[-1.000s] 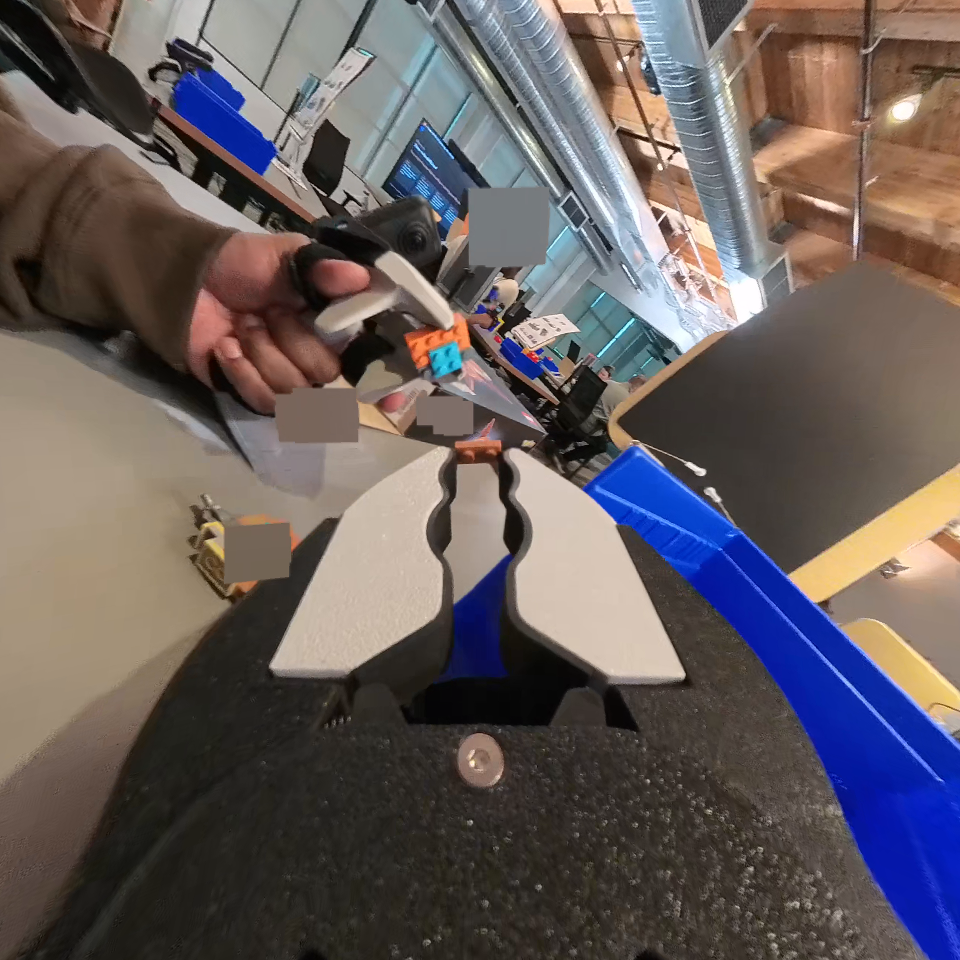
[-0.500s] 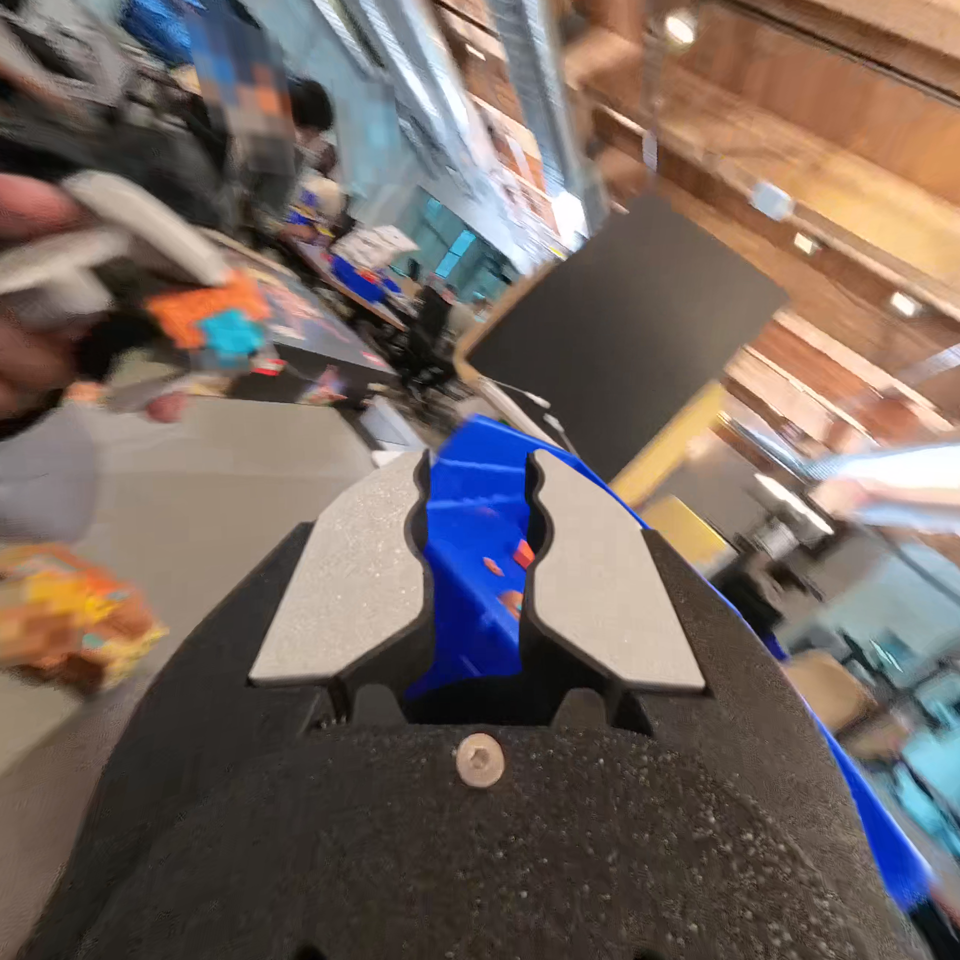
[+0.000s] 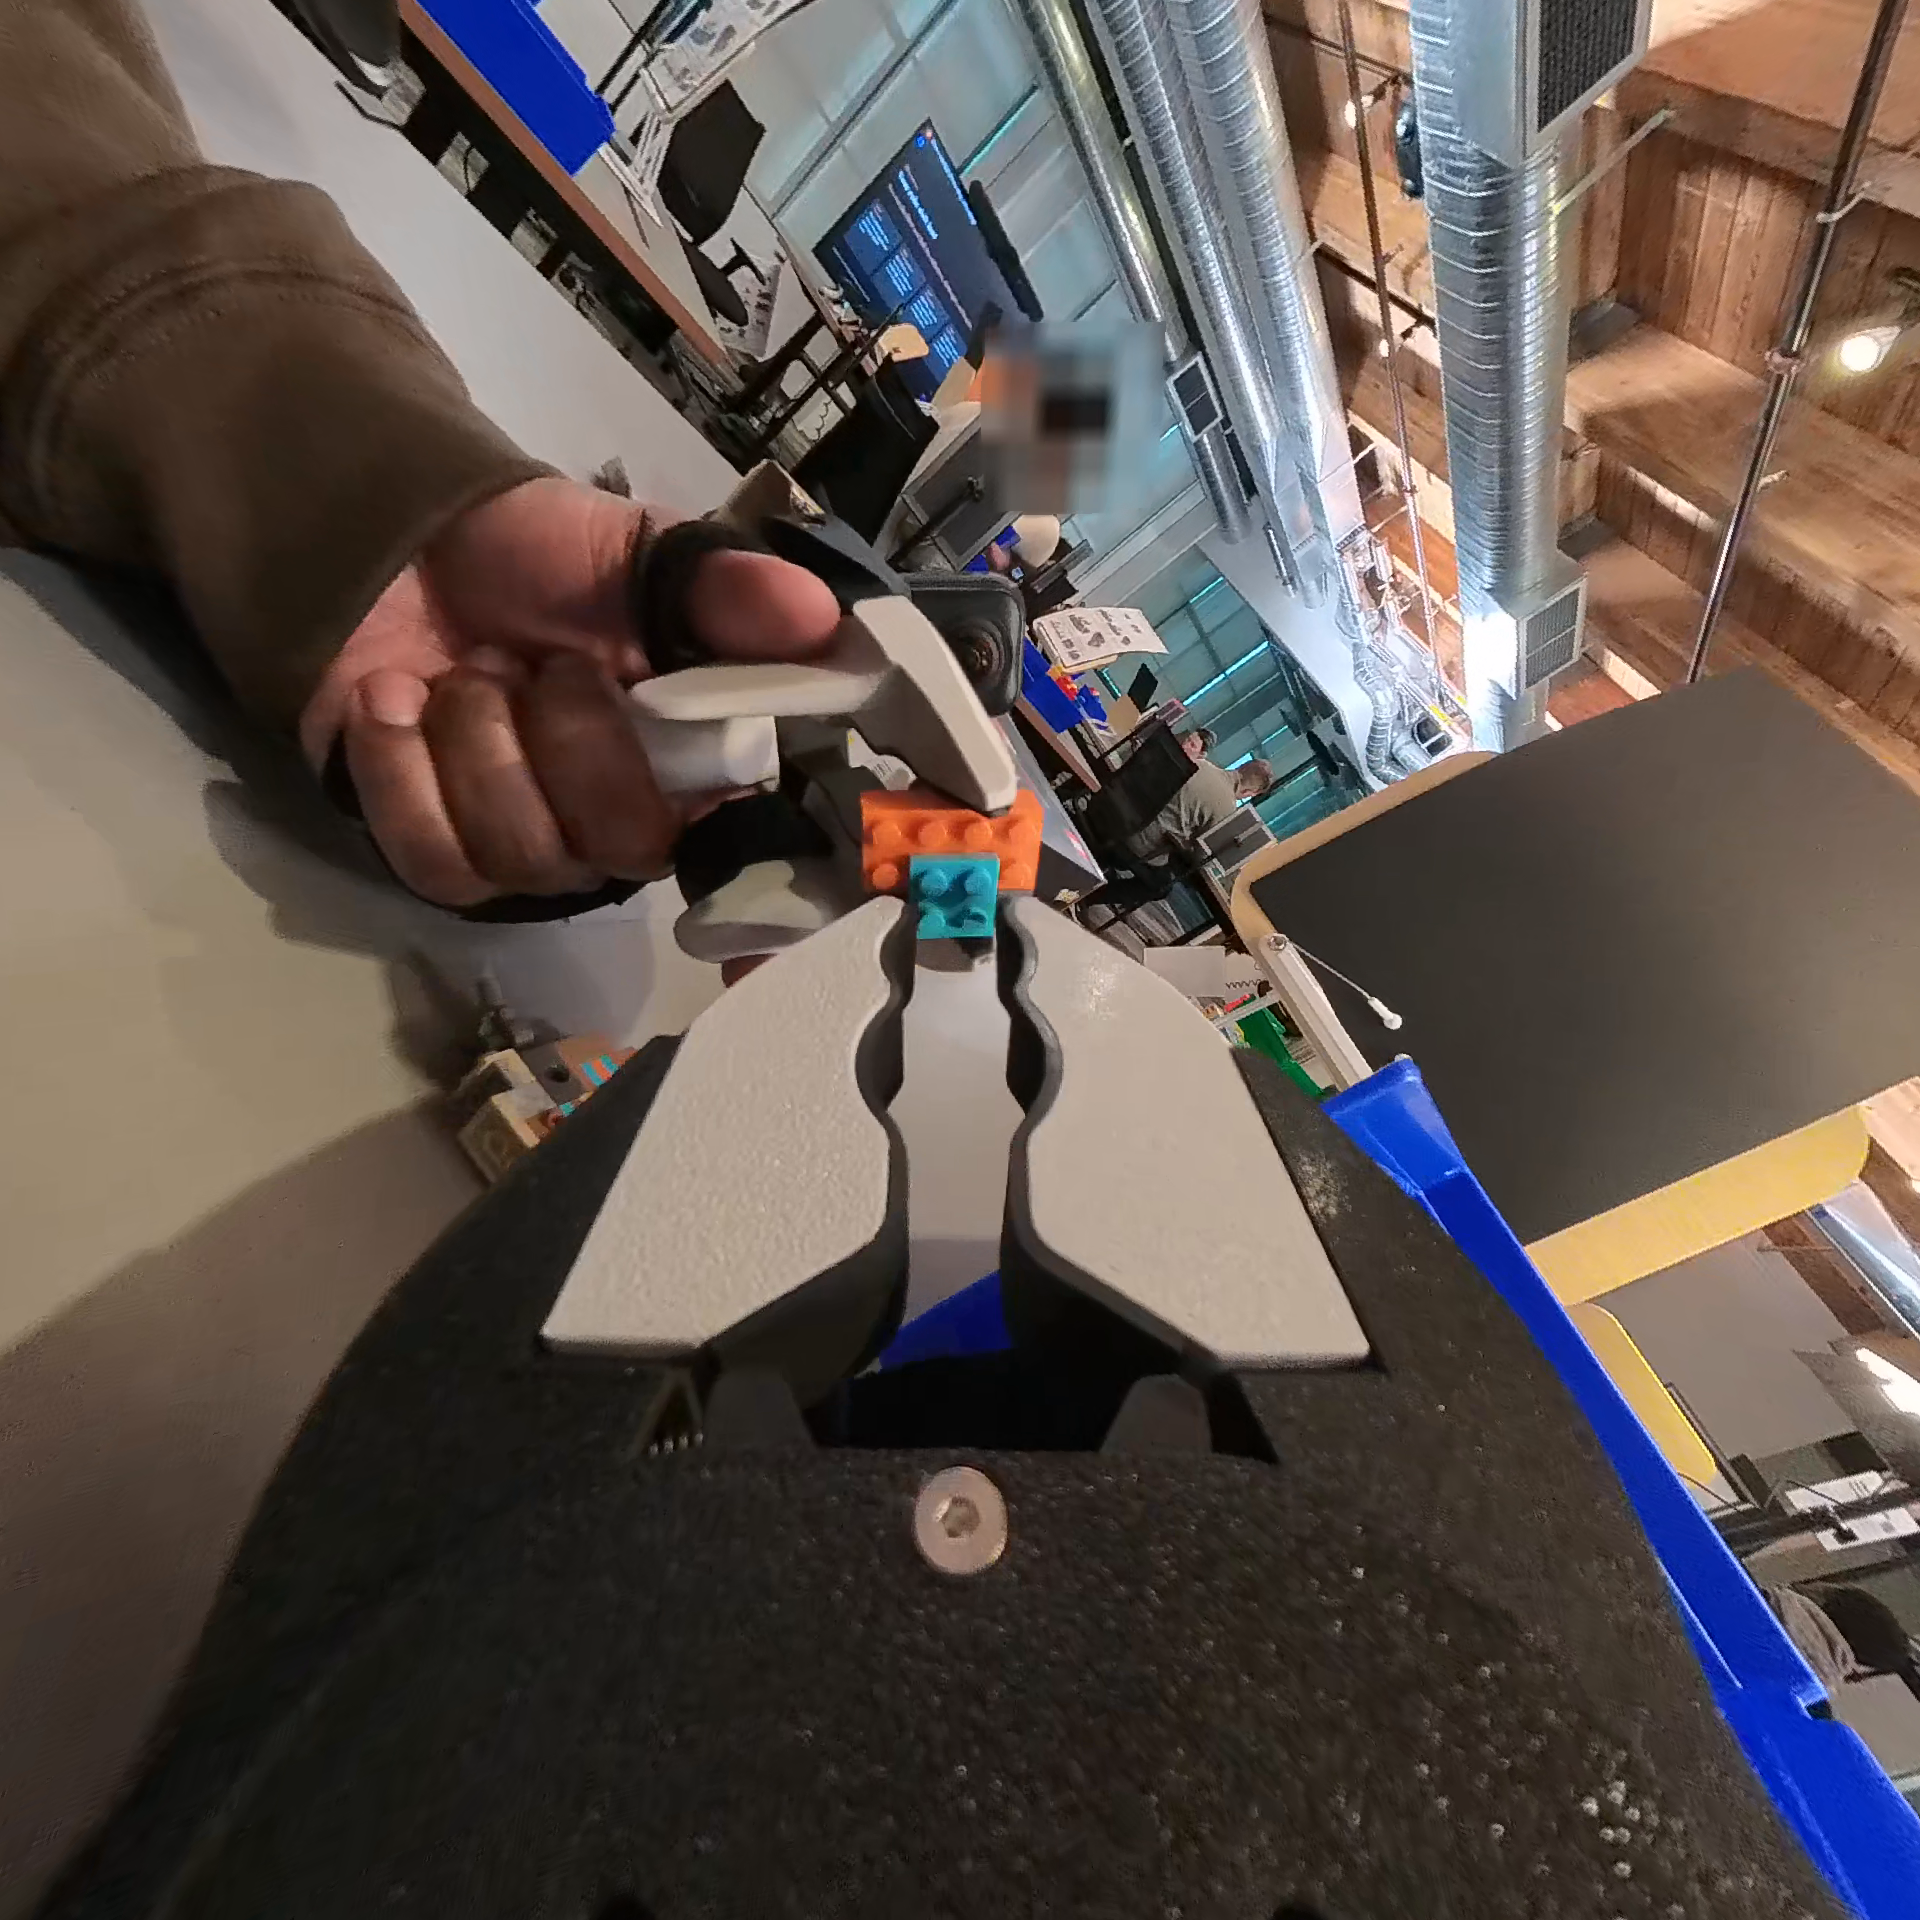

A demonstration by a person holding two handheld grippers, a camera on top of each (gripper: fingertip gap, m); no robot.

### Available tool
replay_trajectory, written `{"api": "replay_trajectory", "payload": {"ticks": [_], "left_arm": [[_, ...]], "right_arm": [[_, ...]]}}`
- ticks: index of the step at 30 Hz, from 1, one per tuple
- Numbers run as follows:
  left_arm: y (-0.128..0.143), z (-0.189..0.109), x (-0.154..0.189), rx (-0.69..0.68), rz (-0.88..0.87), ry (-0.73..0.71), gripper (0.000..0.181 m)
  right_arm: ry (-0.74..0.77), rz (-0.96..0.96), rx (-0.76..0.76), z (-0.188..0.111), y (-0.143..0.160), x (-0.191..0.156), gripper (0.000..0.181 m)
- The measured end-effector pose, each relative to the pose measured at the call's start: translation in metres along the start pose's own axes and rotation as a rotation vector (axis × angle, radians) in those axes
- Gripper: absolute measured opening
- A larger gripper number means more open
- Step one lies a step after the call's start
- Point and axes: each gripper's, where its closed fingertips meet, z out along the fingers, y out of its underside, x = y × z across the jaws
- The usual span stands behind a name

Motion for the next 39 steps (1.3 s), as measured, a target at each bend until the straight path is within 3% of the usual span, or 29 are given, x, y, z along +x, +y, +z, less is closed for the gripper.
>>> {"api": "replay_trajectory", "payload": {"ticks": [23,39], "left_arm": [[0.001,0.002,-0.007,0.031,-0.024,-0.034,0.025],[-0.002,-0.001,-0.010,0.025,0.007,-0.087,0.026]], "right_arm": [[-0.005,-0.005,-0.042,0.000,0.005,-0.003,0.018],[0.024,0.077,-0.058,0.002,0.014,-0.001,0.000]]}}
